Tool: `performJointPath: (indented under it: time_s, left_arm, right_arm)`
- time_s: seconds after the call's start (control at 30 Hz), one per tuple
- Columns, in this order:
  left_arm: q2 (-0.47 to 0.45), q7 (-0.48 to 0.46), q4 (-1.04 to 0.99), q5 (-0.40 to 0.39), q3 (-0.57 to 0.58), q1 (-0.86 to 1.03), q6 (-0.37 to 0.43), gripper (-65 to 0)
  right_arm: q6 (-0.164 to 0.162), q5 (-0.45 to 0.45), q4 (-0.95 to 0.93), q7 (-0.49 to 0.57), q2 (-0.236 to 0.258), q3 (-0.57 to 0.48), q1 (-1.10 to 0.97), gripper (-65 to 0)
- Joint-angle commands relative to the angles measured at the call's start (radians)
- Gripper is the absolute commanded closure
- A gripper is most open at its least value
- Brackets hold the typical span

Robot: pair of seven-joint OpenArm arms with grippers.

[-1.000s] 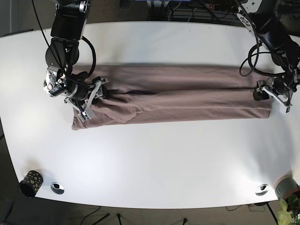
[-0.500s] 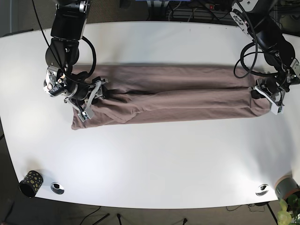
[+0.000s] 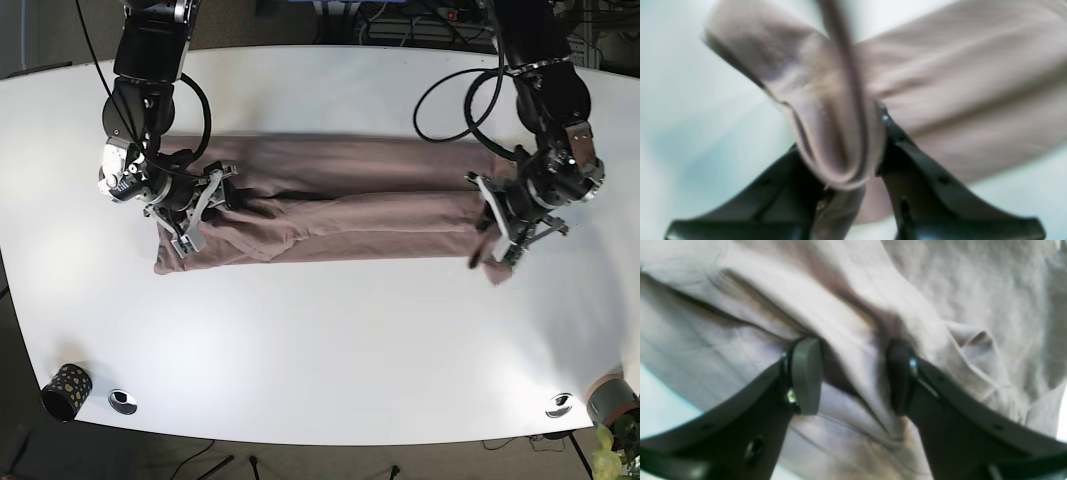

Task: Fold the T-shirt properly
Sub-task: 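Grasp the strip end with the left gripper and fold it toward the right gripper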

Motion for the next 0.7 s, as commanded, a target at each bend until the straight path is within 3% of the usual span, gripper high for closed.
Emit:
performJointPath:
  time_s: [0.0,0.13,0.3,0.57,0.67]
  left_arm:
    - [0.048,-0.008,0.031,0.035,0.053,-0.012,-0.001,-4.3]
    - [0.136,-0.008,0.026,0.132,0.135,-0.011,-0.001,-4.6]
    - [0.223,-0.01,-0.031,0.208,0.149,-0.017,-0.001,-4.9]
    - [0.248,-0.01,-0.115,0.219,0.152,-0.06,-0.001,-5.8]
    - [0.248,-0.01,-0.117,0.218,0.152,-0.08,-0.001,-14.2]
  right_arm:
    - [0.001,0.005,0.014,-0.003,0.006,0.002,0.015,-29.2]
    - [0.001,0.005,0.014,-0.003,0.006,0.002,0.015,-29.2]
    - [0.001,0.005,0.014,-0.003,0.006,0.002,0.016,-29.2]
    - [0.001,0.005,0.014,-0.003,-0.007,0.002,0.016,-29.2]
    - [0.001,0.005,0.014,-0.003,-0.012,0.002,0.016,-29.2]
